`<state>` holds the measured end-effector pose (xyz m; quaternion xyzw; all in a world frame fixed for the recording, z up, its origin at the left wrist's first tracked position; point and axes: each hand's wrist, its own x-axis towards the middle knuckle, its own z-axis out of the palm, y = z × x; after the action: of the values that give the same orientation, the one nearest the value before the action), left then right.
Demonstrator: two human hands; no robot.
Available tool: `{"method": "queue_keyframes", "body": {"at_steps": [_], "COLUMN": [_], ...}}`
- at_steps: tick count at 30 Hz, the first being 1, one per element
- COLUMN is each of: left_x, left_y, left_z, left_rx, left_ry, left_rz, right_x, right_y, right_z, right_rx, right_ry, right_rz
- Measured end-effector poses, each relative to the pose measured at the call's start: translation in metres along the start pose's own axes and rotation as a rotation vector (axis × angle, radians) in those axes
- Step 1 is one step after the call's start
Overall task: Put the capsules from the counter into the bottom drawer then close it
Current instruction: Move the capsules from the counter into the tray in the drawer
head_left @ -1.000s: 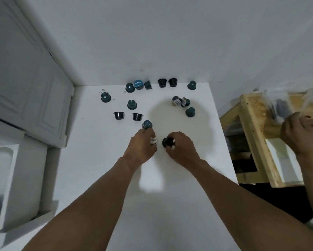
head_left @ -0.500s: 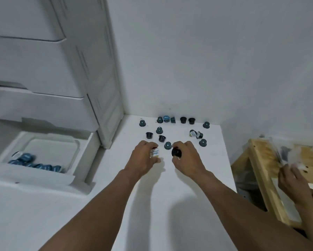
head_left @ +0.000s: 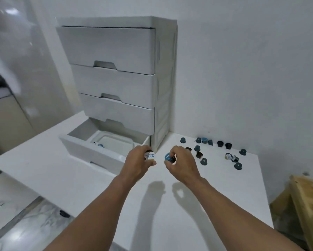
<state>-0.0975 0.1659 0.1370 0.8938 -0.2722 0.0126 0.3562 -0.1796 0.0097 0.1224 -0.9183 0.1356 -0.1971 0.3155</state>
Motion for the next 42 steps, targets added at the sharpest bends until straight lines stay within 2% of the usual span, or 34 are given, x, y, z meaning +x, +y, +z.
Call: {"method": "queue_keyframes", "body": {"at_steps": [10,16,27,31,35,42], "left_x": [0.016,0.034,0.122,0.167,0.214,0.254], "left_y": [-0.098,-0.160,-0.240,-0.267,-0.292,-0.334], "left_z": [-0.103,-0.141,-0.149,-0.153,-0.152,-0.120], "left_rx": [0.020,0.035,0.064,0.093,0.075,0.092], "left_ry": [0.106,0.047,-0.013,-0.116,-0.148,-0.347], "left_rz": [0.134,0.133,0.137,0.126,0.083,0.062], "right_x": [0.035,0.051,0.147,0.189,0.224,0.238], "right_y": [-0.109,-0.151,-0.153,-0.140,-0.127,-0.109], "right_z": [0.078,0.141,0.218,0.249,0.275,0.313], "right_rx": [0.048,-0.019,-0.060,-0.055,-0.078,-0.064], "right_ry": [0.105,0.113,0.057,0.007,-0.048,-0.172], "right_rz": [-0.005,-0.031,0.027,0.091,0.148,0.301]}}
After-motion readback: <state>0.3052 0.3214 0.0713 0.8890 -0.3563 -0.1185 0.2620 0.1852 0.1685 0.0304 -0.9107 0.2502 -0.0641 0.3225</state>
